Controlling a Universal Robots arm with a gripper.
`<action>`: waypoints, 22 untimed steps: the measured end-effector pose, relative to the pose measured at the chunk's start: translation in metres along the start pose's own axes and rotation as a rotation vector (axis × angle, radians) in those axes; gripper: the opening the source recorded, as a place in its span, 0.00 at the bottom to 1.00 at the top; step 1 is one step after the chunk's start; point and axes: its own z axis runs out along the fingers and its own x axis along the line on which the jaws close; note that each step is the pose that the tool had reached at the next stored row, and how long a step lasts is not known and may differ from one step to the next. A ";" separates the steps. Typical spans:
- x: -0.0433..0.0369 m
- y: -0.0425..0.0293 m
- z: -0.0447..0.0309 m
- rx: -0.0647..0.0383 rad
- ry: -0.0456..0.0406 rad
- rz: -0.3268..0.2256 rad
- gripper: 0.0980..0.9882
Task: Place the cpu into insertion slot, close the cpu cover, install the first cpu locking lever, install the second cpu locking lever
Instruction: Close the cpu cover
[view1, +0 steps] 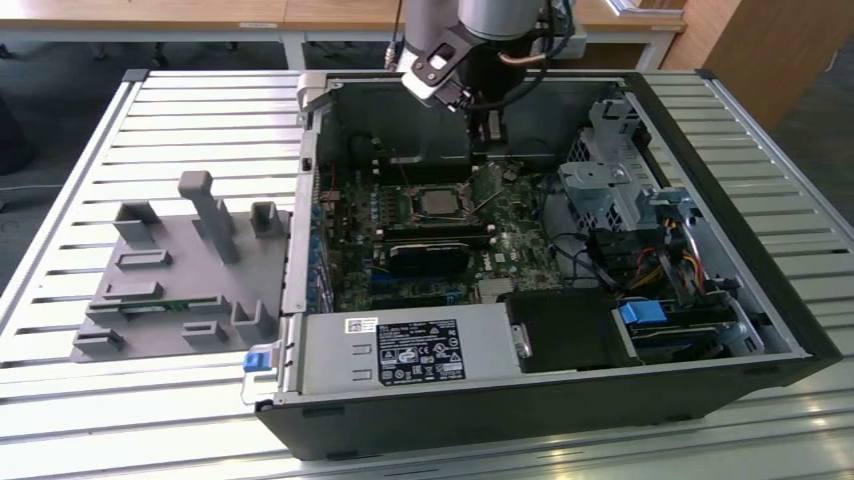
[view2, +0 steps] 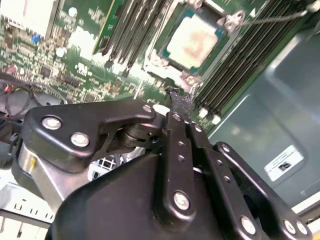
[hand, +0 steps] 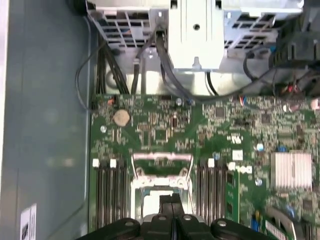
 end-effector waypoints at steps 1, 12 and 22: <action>0.0000 0.0015 0.0008 0.000 0.0001 -0.005 0.01; 0.0017 0.0207 0.0107 0.009 0.0006 -0.010 0.01; 0.0060 0.0332 0.0160 0.014 0.0007 -0.010 0.01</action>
